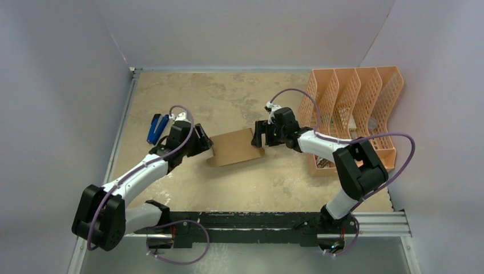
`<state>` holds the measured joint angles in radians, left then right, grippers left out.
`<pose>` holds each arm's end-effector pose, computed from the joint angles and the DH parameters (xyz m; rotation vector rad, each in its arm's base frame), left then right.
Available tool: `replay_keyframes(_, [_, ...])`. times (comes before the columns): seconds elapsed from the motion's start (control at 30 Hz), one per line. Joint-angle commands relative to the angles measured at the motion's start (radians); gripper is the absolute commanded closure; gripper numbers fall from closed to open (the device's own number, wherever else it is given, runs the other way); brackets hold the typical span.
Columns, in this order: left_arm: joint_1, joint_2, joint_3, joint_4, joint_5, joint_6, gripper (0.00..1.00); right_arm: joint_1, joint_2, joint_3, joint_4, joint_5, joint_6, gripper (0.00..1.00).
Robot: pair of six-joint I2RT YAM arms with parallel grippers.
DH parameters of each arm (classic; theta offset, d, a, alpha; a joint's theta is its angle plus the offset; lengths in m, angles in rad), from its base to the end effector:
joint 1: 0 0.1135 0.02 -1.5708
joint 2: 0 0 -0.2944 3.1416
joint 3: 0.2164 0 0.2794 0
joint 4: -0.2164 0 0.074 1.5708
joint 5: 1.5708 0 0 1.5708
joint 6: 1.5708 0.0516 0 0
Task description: Fold the paper box
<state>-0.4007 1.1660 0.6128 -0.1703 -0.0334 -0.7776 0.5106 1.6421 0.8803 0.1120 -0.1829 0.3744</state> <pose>0.2418 -0.1006 0.2086 -0.4597 2.3156 -0.5588 0.3262 0.1935 0.1867 -0.2602 2.2819 0.6775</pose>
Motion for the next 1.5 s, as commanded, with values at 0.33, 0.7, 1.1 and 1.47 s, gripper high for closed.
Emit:
replay_keyframes(0.33, [-0.024, 0.211, -0.049, 0.22, 0.122, -0.031, 0.53, 0.006, 0.04, 0.021, -0.008, 0.022, -0.05, 0.19])
replay_keyframes(0.7, [-0.023, 0.267, -0.04, 0.26, 0.006, 0.037, 0.58, 0.007, 0.026, 0.02, 0.021, -0.032, -0.051, 0.22])
replay_keyframes(1.1, [-0.023, 0.148, 0.026, 0.173, -0.002, 0.043, 0.47, 0.006, -0.073, 0.05, -0.028, -0.034, -0.07, 0.27])
replay_keyframes(1.47, [-0.024, 0.228, -0.039, 0.226, 0.106, 0.022, 0.63, 0.007, -0.018, -0.011, 0.065, -0.076, -0.065, 0.54])
